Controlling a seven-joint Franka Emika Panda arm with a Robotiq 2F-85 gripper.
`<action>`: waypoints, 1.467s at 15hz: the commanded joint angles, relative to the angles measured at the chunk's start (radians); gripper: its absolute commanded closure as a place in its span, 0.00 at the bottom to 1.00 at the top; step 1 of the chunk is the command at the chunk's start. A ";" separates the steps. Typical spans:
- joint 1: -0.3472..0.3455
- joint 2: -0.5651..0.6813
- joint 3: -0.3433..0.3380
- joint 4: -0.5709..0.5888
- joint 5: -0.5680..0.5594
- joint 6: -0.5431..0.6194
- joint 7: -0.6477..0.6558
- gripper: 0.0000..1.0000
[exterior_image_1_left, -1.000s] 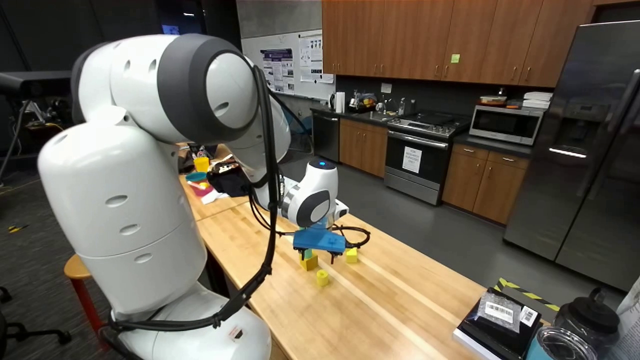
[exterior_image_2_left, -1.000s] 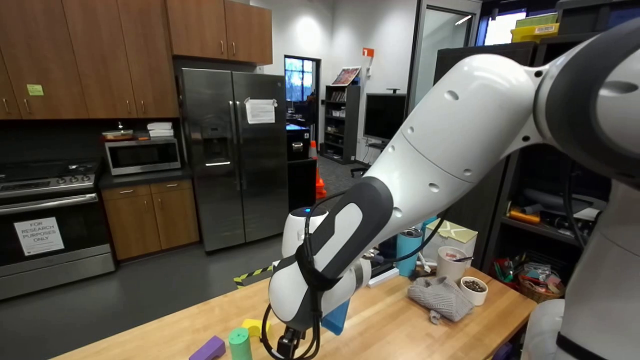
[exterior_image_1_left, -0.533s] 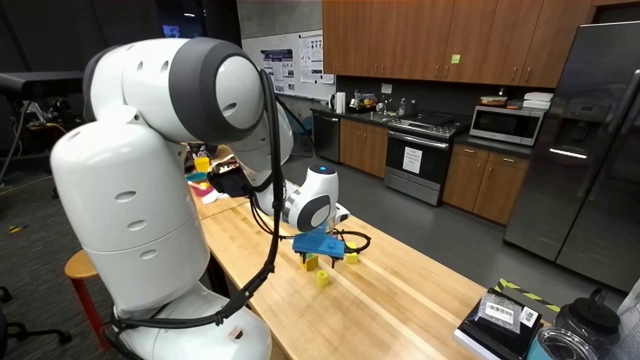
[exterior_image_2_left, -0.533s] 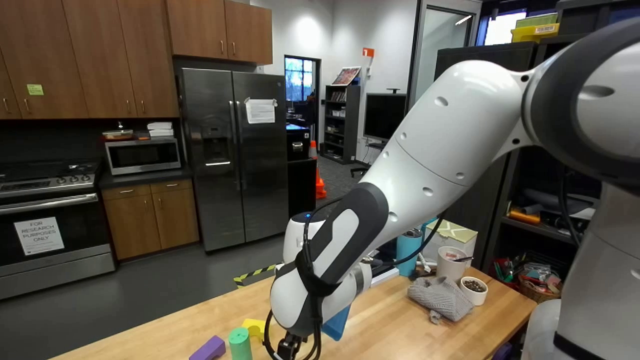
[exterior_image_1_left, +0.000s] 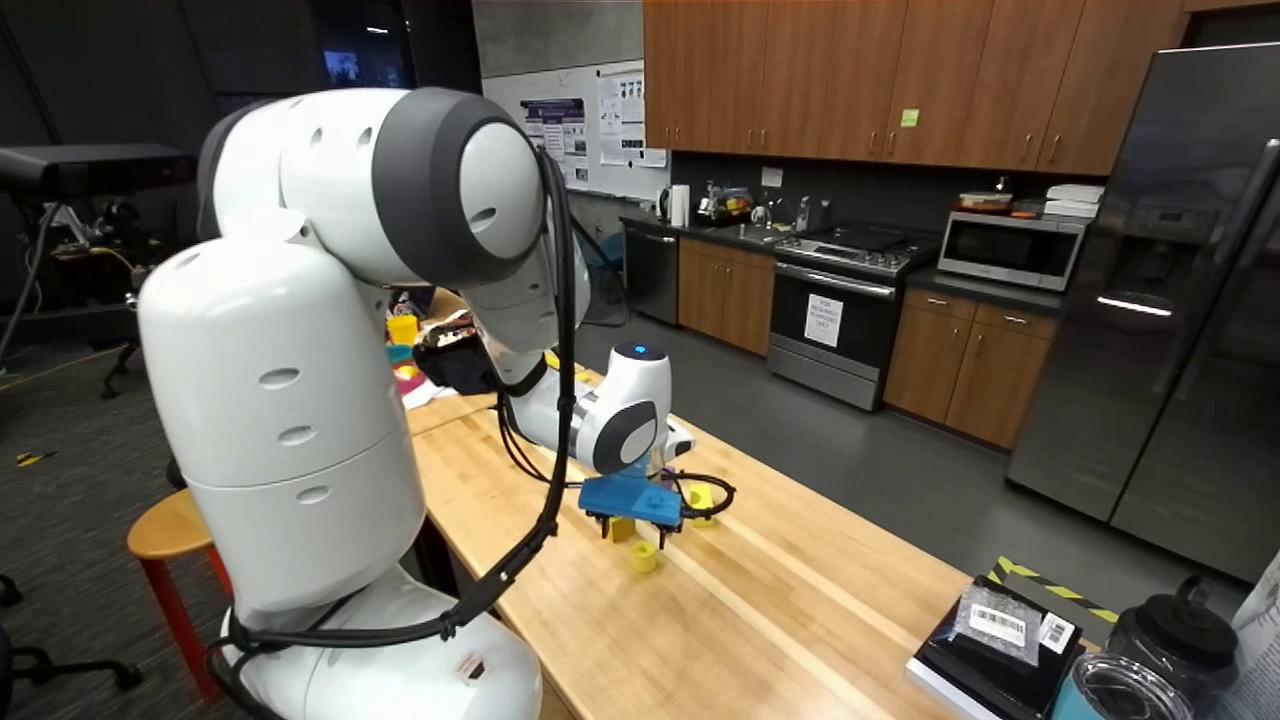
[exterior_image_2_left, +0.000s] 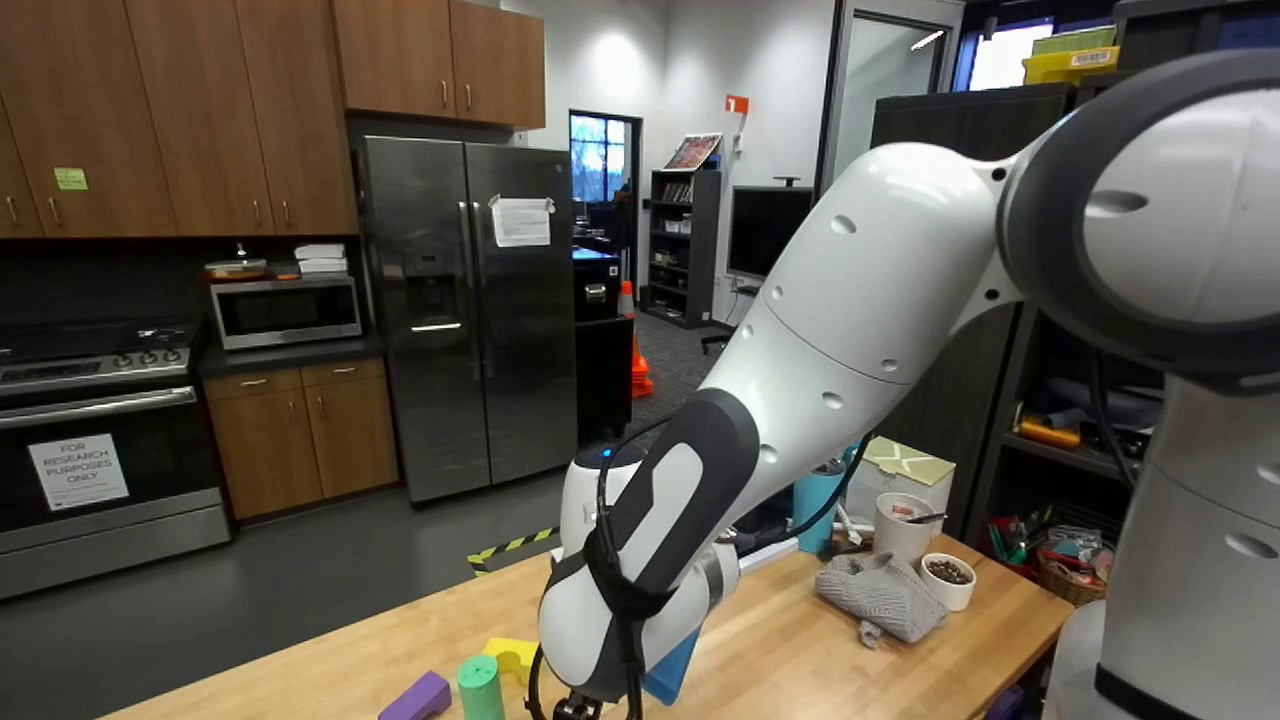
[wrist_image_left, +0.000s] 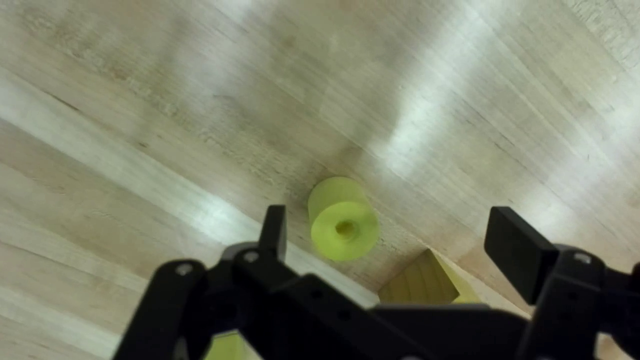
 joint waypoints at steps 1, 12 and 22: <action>-0.020 0.020 0.018 0.011 -0.060 0.013 0.090 0.00; -0.019 0.047 0.018 0.038 -0.157 0.021 0.302 0.00; -0.020 0.100 0.017 0.059 -0.158 0.026 0.321 0.00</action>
